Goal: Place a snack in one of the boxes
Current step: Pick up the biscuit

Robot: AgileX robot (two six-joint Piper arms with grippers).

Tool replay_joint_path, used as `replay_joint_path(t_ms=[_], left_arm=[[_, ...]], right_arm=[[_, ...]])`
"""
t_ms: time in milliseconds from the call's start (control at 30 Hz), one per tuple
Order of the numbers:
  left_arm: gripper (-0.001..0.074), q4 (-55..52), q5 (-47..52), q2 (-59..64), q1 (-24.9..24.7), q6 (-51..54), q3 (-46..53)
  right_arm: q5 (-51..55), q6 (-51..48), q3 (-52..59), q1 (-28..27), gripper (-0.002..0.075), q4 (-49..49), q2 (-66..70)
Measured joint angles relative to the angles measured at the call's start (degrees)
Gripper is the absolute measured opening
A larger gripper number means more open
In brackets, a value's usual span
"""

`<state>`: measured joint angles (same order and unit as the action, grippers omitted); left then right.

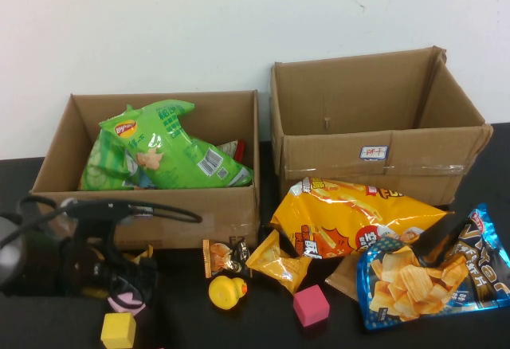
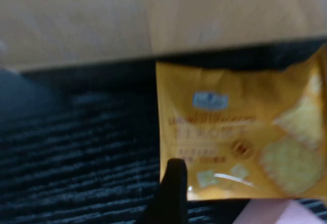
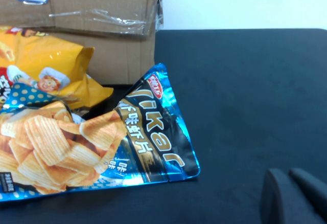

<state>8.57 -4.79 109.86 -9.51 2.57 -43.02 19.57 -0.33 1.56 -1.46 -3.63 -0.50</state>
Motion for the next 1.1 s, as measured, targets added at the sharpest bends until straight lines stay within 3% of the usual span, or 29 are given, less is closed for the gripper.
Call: replay_joint_path(t_ms=[500, 600, 800, 1100], left_arm=[[0.0671, 0.2, -6.5, 4.4, 0.0, -0.9, -0.1], [0.0547, 0.2, -6.6, 4.4, 0.0, -0.9, -0.1], [0.0151, 0.2, -7.6, 4.4, 0.0, -1.0, -0.1], [0.0137, 0.3, -1.5, -2.1, -3.2, -1.0, 1.2]], right_arm=[[0.0, 0.0, 0.0, 0.0, -0.0001, 0.0, 0.0], [0.0, 0.0, 0.0, 0.0, -0.0001, 0.0, 0.0], [0.0, 0.0, 0.0, 0.0, -0.0001, 0.0, 0.0], [0.0, 0.3, 0.0, 0.0, -0.0001, 0.0, 0.0]])
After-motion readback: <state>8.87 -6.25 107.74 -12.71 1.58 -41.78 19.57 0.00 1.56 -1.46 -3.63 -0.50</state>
